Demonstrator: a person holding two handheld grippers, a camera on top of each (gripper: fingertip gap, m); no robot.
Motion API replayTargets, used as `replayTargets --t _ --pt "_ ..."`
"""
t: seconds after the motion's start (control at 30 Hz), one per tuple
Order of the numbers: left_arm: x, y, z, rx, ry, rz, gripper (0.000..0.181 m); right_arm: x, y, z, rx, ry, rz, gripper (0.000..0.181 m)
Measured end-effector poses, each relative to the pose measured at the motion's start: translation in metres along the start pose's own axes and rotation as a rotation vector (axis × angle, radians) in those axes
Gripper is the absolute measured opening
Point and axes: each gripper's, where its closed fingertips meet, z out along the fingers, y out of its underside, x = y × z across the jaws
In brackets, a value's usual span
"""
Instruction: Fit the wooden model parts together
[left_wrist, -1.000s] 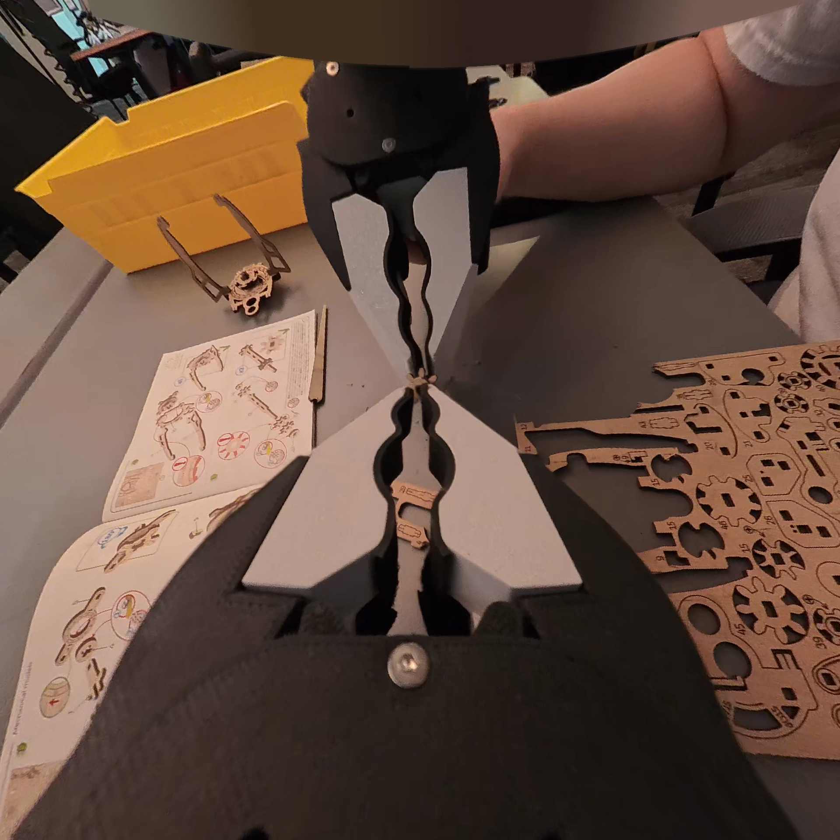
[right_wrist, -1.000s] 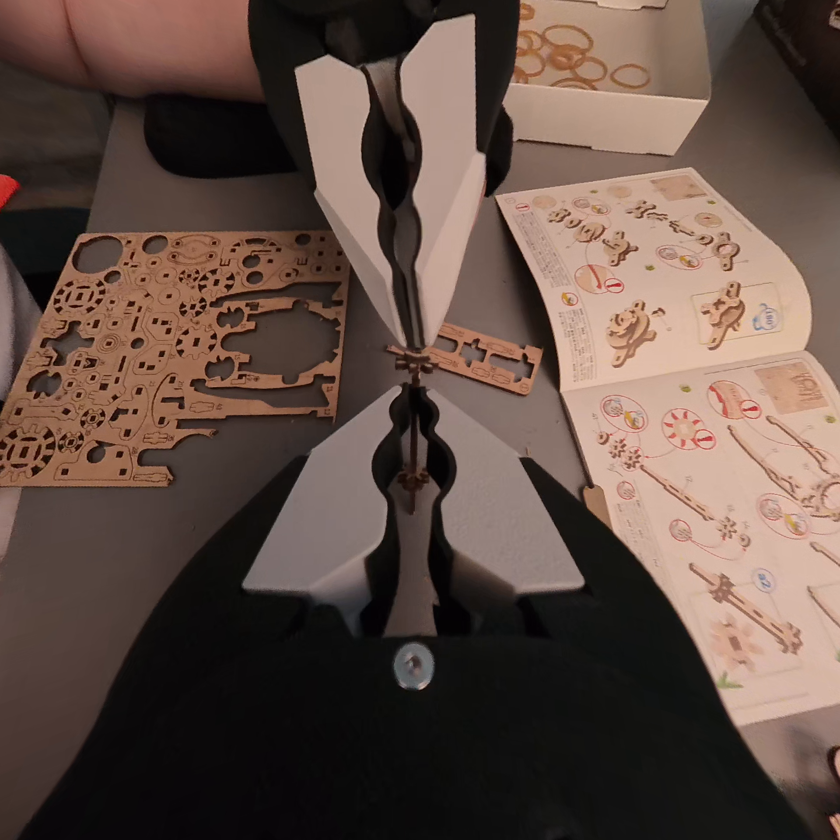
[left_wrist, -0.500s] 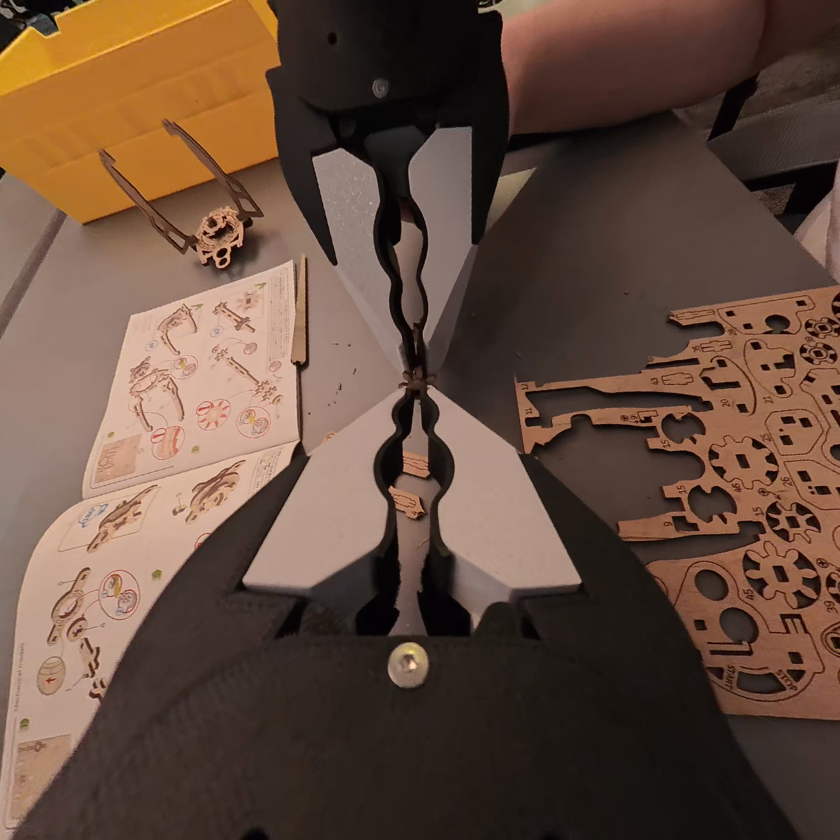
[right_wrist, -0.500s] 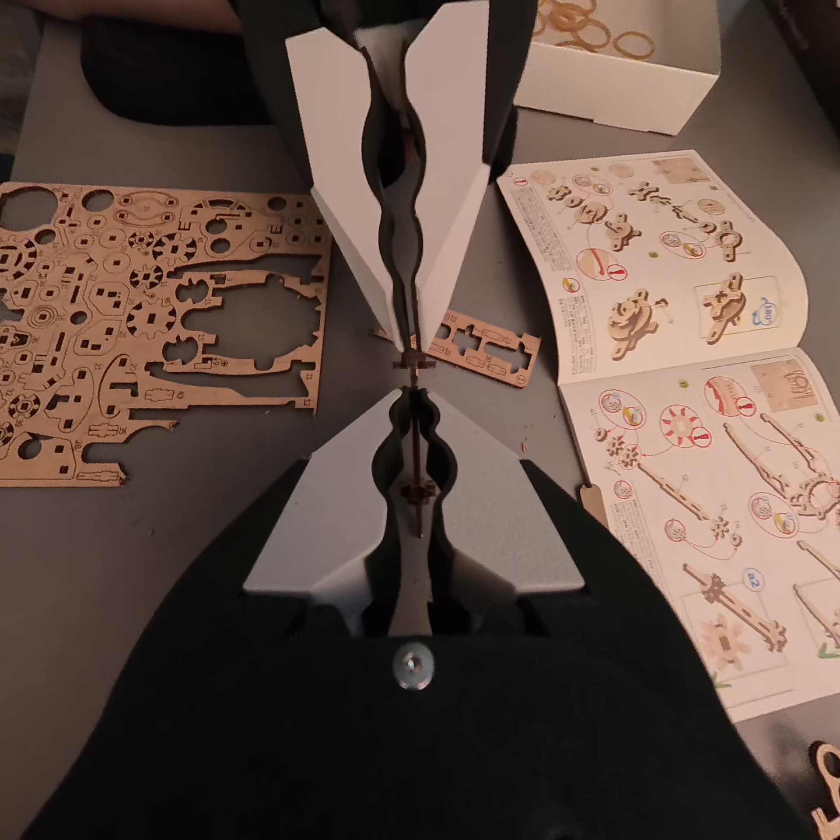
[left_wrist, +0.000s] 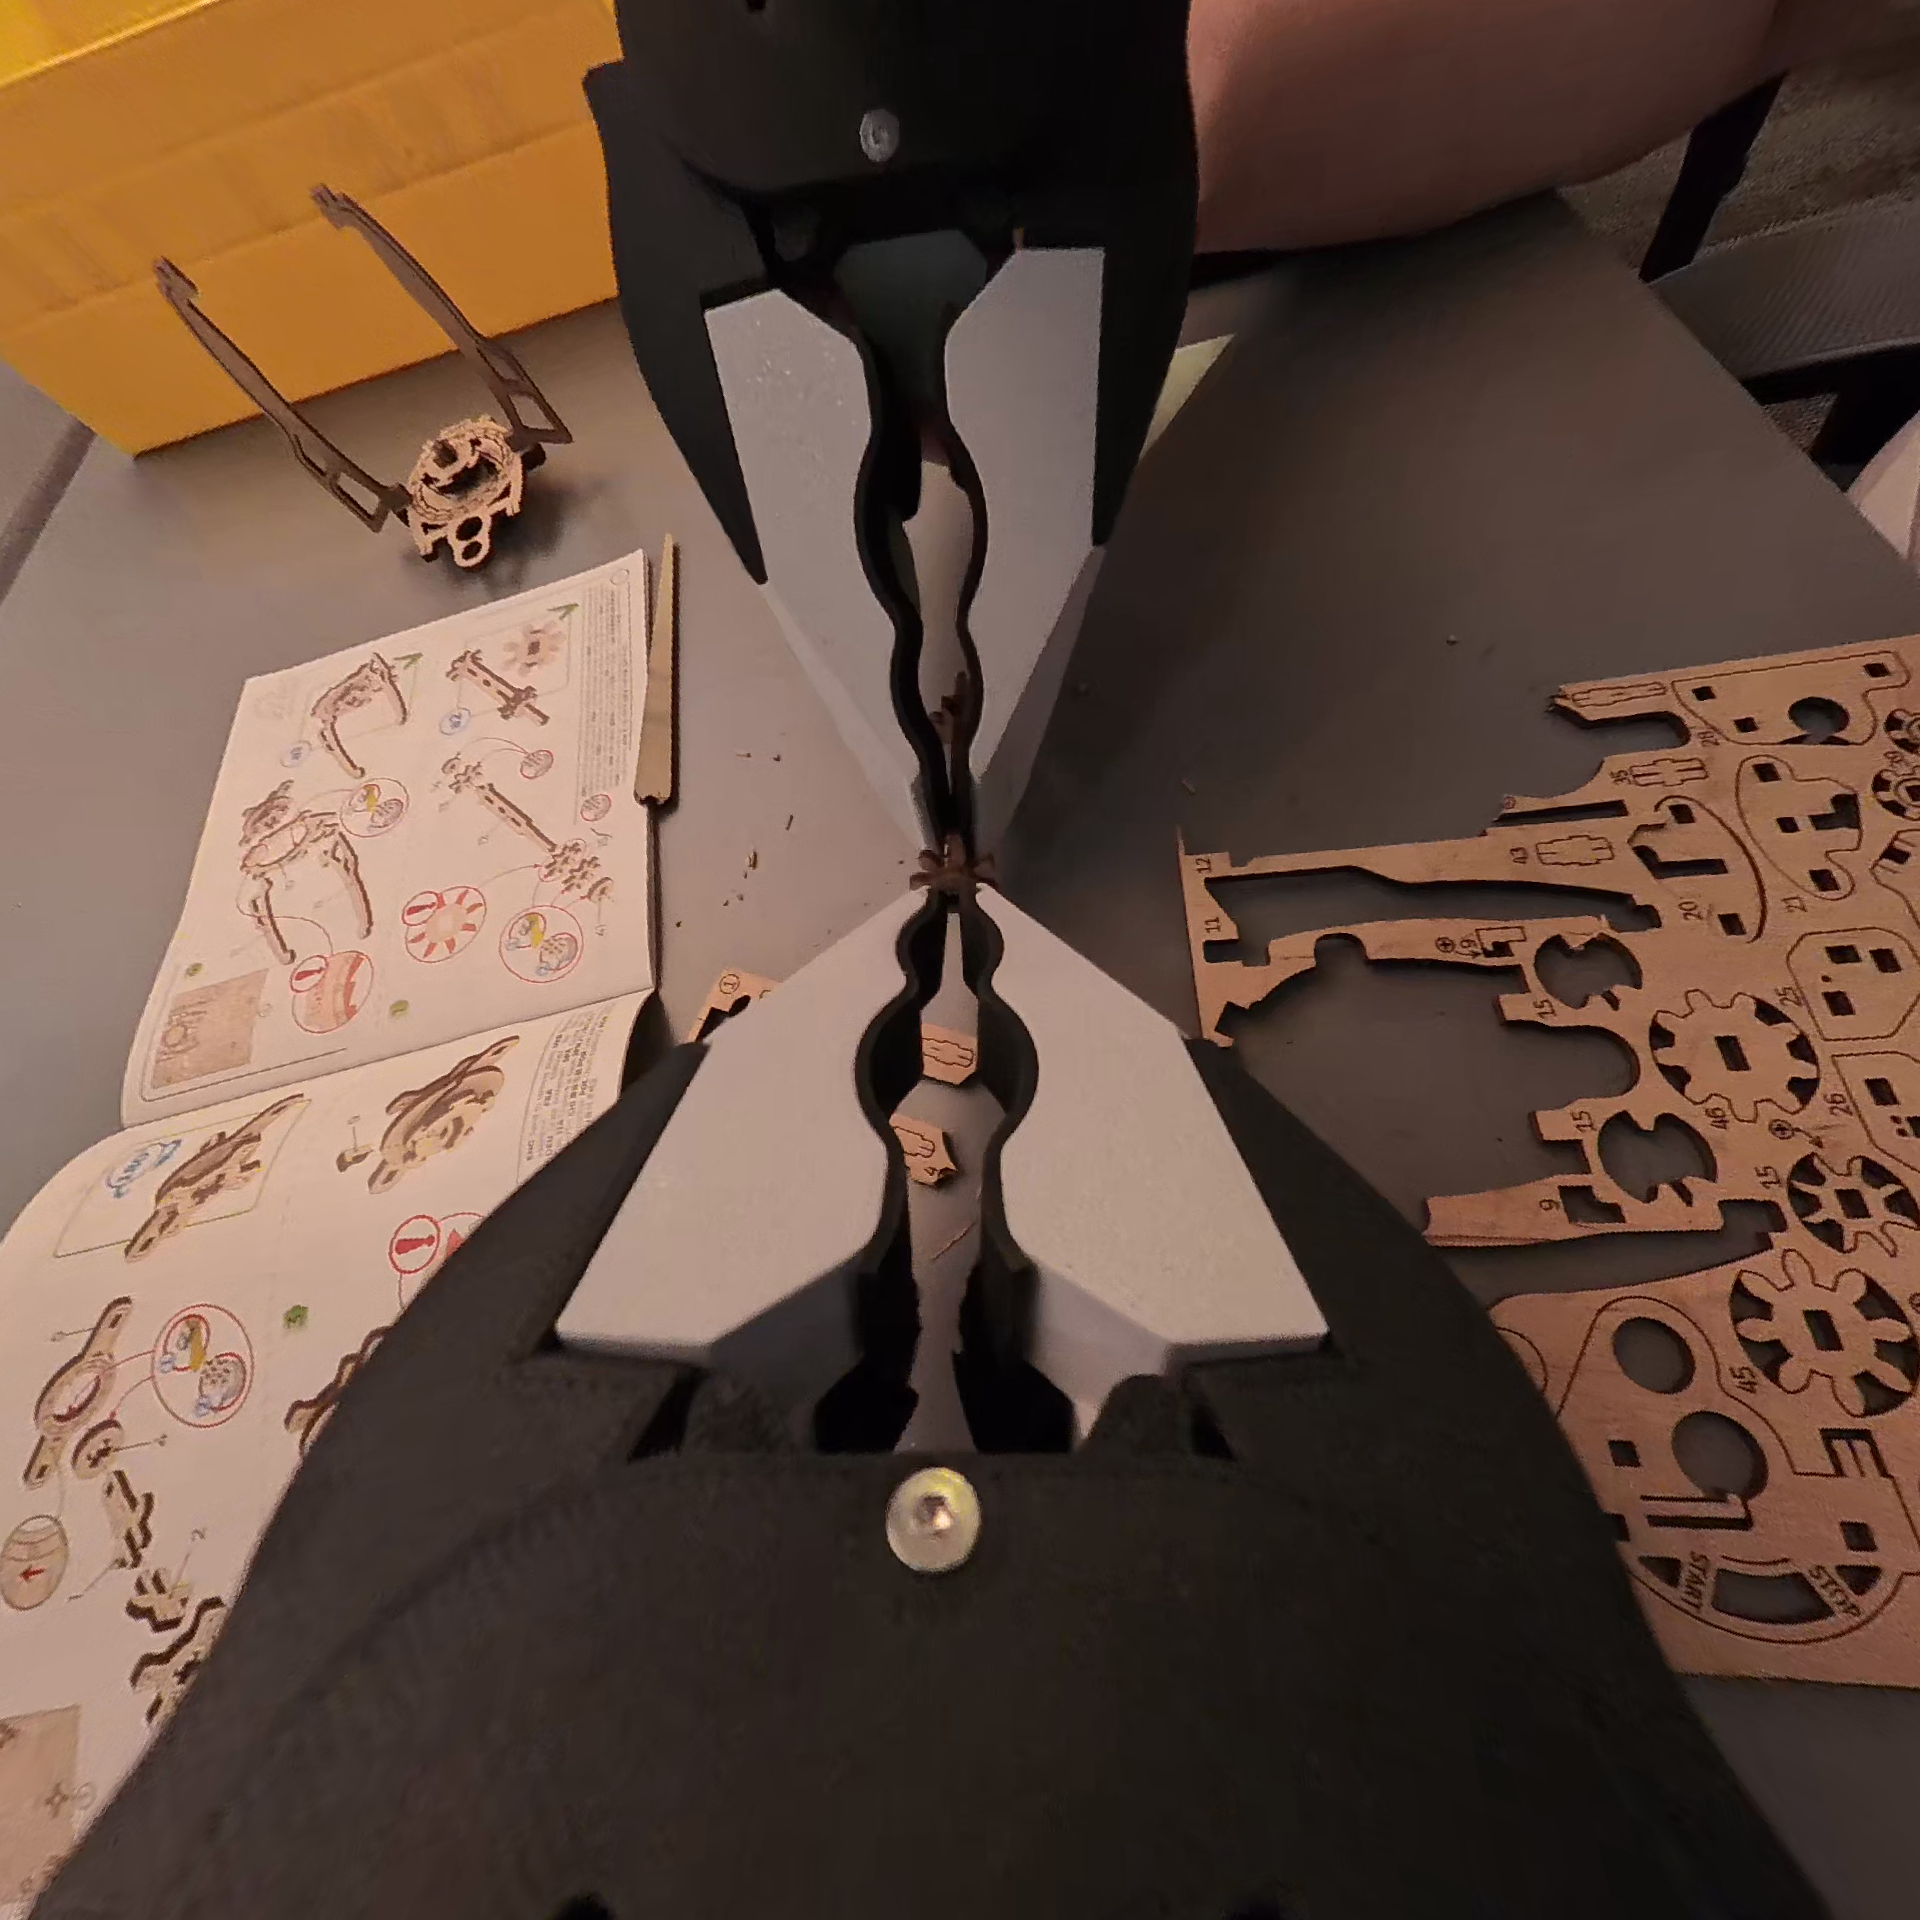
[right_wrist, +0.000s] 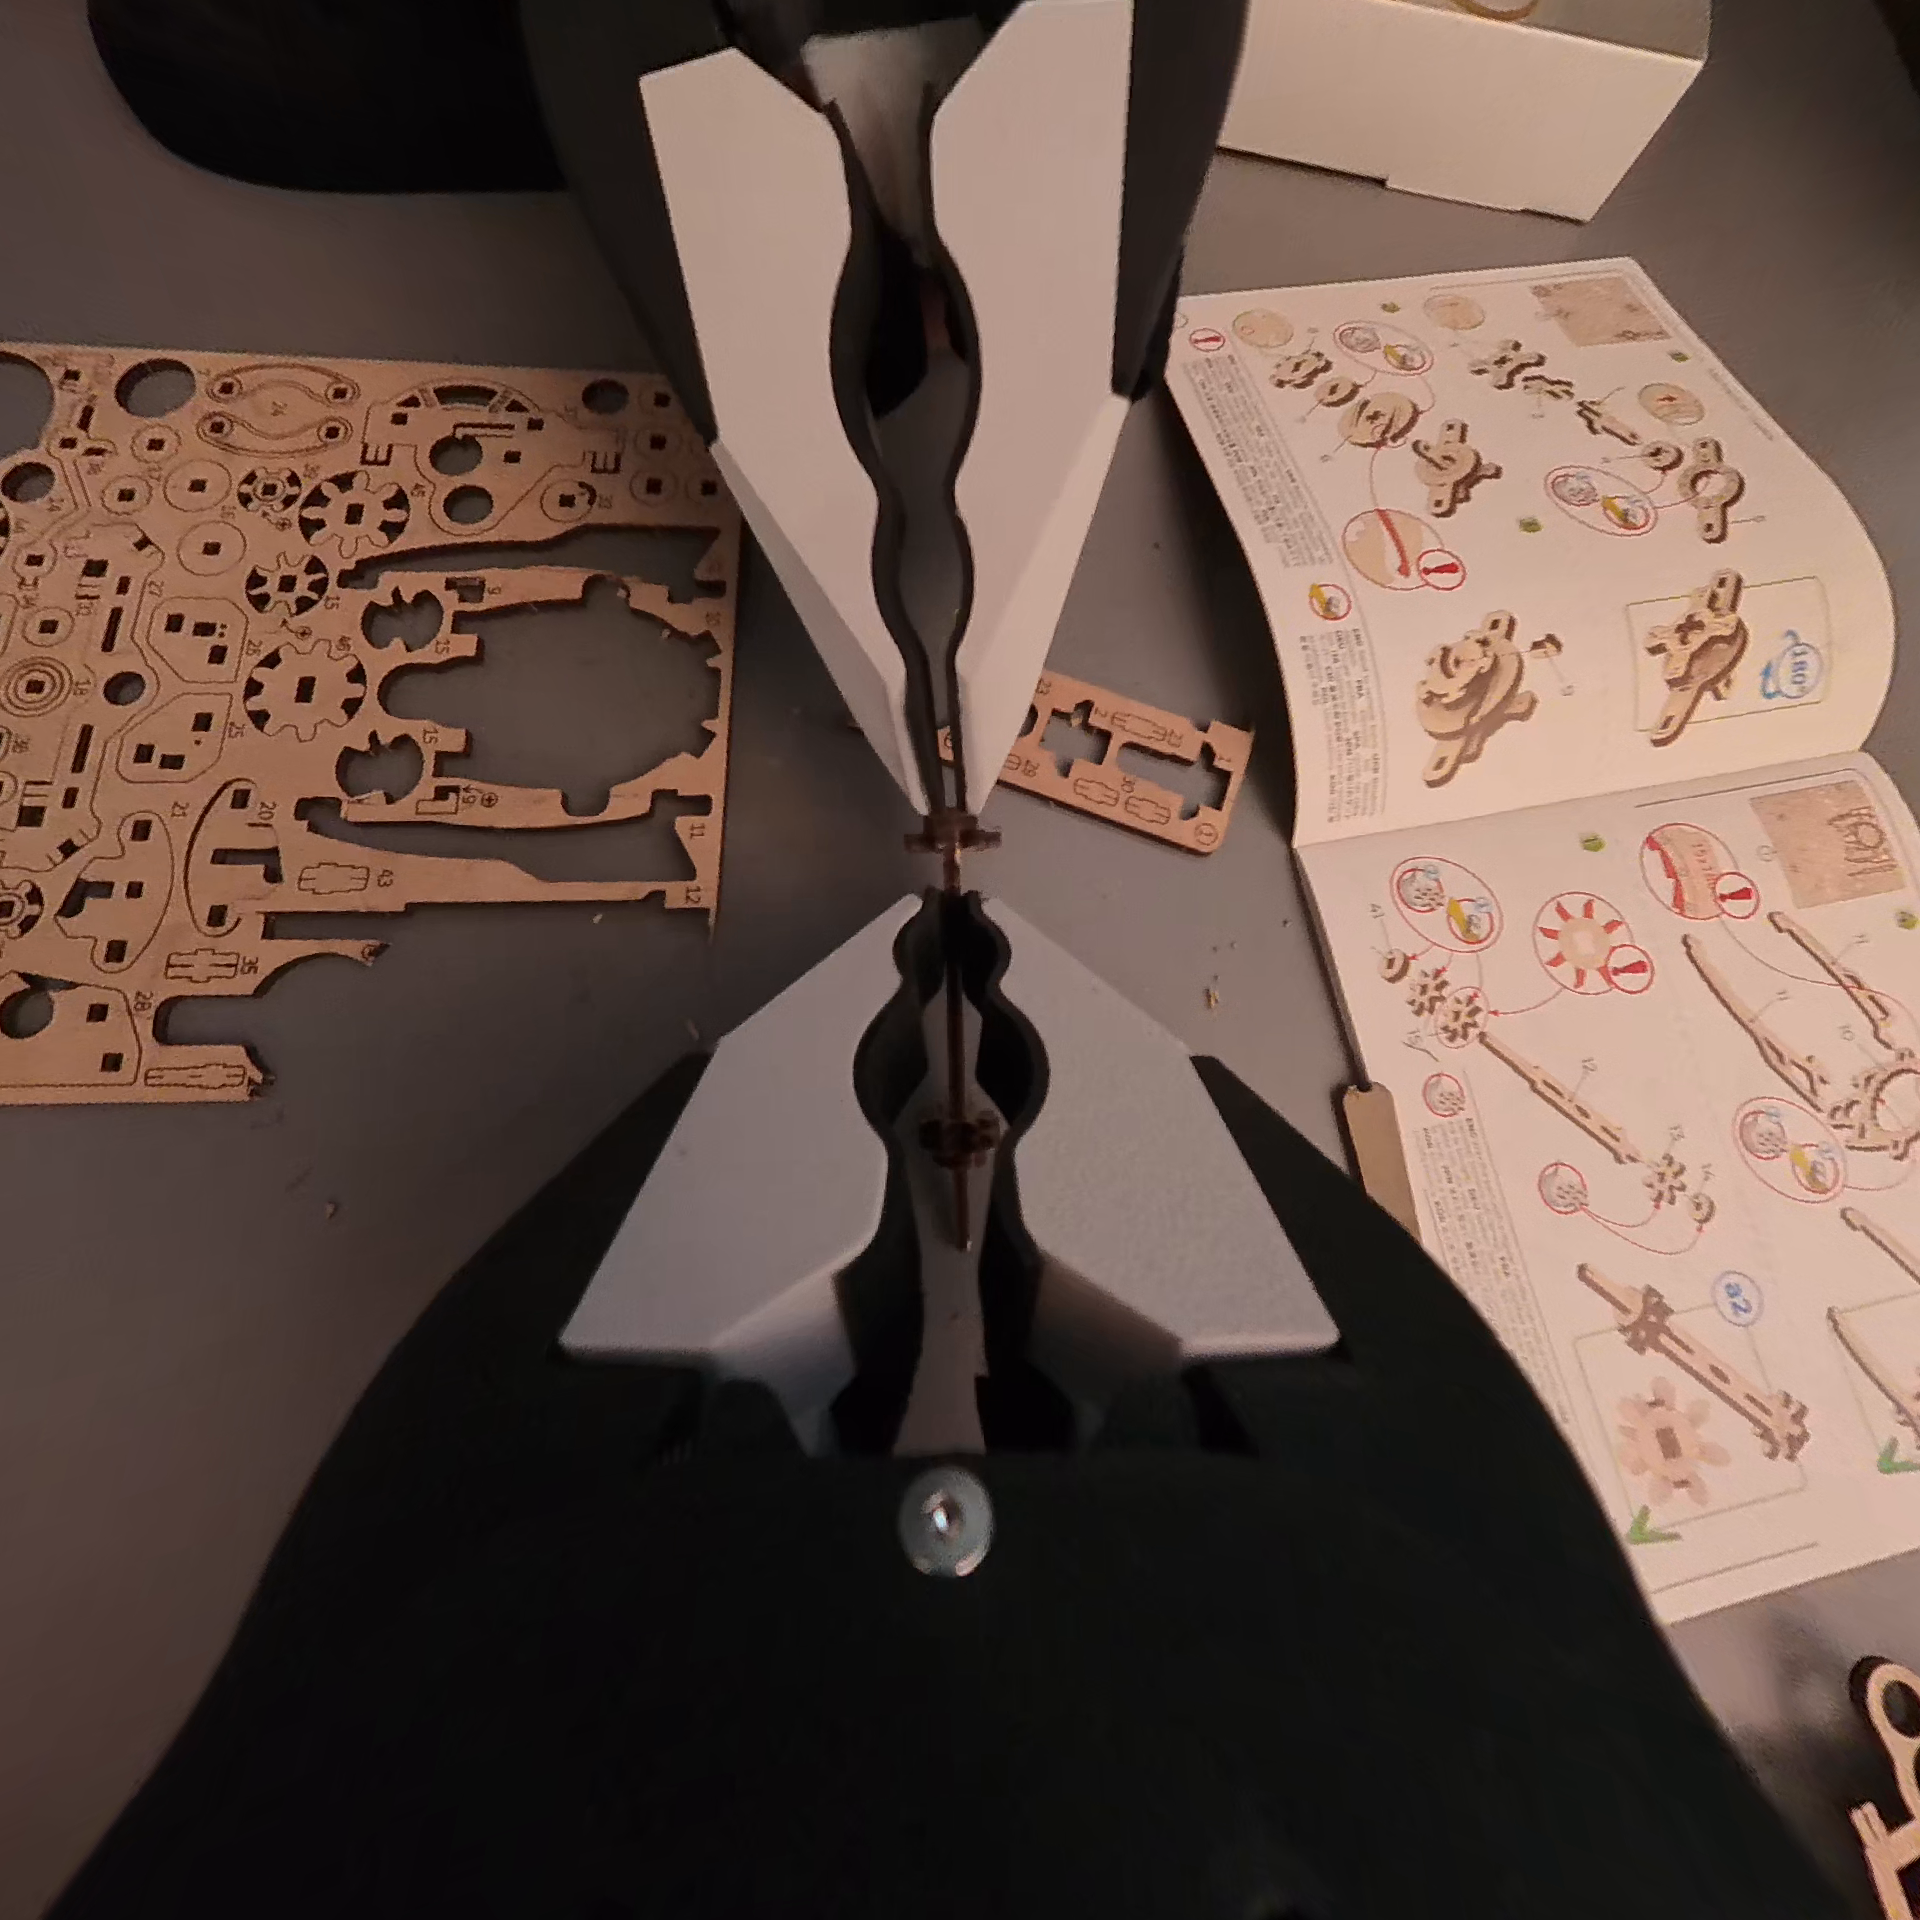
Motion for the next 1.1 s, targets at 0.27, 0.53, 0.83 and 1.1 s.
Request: replayTargets --t 0.27,0.53,0.83,1.1 --pt "0.006 -0.003 -0.003 0.026 0.057 -0.006 0.0 -0.008 -0.003 0.0 0.002 -0.024 -0.049 0.0" --pt "0.011 -0.004 -0.003 0.029 0.092 -0.001 0.0 -0.013 -0.004 0.0 -0.01 -0.033 -0.083 0.0" --pt "0.01 -0.005 -0.004 0.042 0.082 -0.004 0.0 -0.012 -0.006 -0.001 -0.006 -0.026 -0.082 0.0" --pt "0.011 -0.005 -0.003 0.034 0.079 0.004 0.0 -0.013 -0.005 -0.001 -0.022 -0.021 -0.089 0.0"
